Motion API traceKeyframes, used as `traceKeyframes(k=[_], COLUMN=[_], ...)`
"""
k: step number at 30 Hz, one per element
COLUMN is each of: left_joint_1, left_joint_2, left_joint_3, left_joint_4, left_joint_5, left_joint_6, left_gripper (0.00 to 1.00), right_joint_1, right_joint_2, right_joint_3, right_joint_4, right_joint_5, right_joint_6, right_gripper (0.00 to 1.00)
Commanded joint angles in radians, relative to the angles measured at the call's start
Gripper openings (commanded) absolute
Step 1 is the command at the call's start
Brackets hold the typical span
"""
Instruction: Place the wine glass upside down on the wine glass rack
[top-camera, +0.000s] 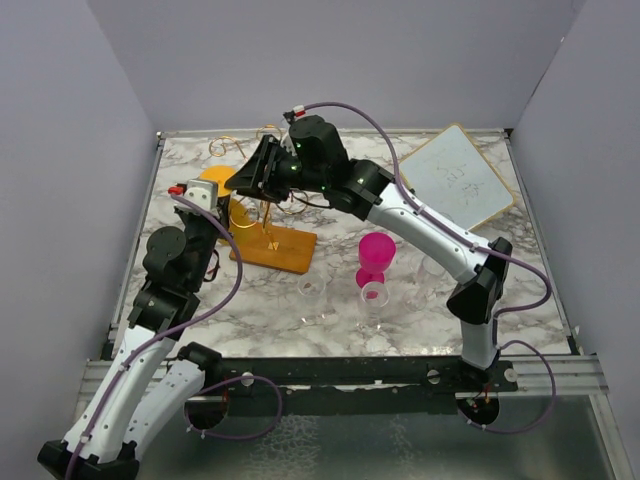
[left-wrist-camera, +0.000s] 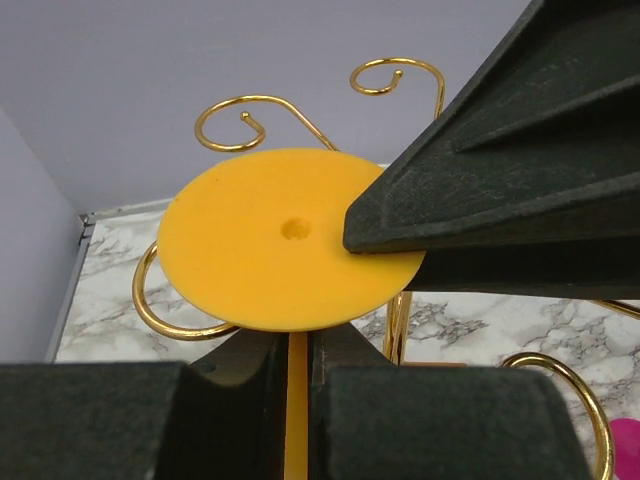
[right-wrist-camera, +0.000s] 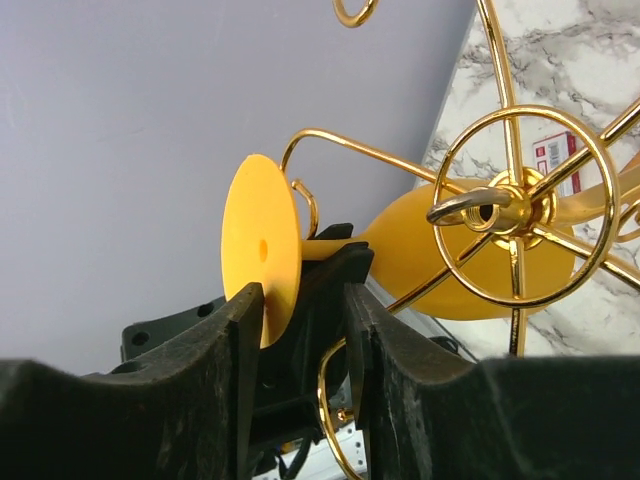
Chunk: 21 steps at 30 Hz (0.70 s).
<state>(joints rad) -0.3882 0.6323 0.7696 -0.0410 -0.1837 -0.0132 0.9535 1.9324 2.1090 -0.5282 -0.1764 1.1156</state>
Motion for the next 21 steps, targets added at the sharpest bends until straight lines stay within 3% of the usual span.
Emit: traceKeyframes(k=[1, 6, 8, 10, 13, 17, 21], left_joint_1=[0.003, 0.002, 0.002, 0.003, 0.003, 0.002, 0.002], left_joint_2=[-0.013, -0.019, -0.027, -0.040, -0.074, -0.135, -0.143], left_joint_3=[0.013, 0.020, 0.028, 0.048, 0.084, 0.135, 0.241], left_joint_4=[0.033, 0.003, -0.031, -0.092, -0.201, -0.339, -0.467], left_joint_5=[0.033, 0.016, -0.005, -0.029, -0.046, -0.039, -0.046], left_joint_6=[0.027, 0.012, -0.019, -0.061, -0.138, -0.236, -0.390], left_gripper=[0.00, 0.01, 0.14, 0.33, 0.49, 0.57, 0.58], right_joint_1=[0.010, 0.010, 0.010, 0.010, 0.010, 0.010, 0.009], right_joint_2=[0.034, 0.025, 0.022, 0.019, 0.012, 0.016, 0.020], right_joint_3=[0.048, 0.034, 0.027, 0.024, 0.007, 0.006, 0.005], right_joint_4=[-0.011, 0.016, 0.022, 0.021, 0.042, 0.060, 0.076], right_joint_5=[0.063, 0.087, 0.090, 0.085, 0.084, 0.083, 0.086], right_joint_6=[0.066, 0.116, 0.133, 0.148, 0.166, 0.186, 0.204], right_gripper=[0.33, 0.07, 0.01, 0.01, 0.01, 0.01, 0.01])
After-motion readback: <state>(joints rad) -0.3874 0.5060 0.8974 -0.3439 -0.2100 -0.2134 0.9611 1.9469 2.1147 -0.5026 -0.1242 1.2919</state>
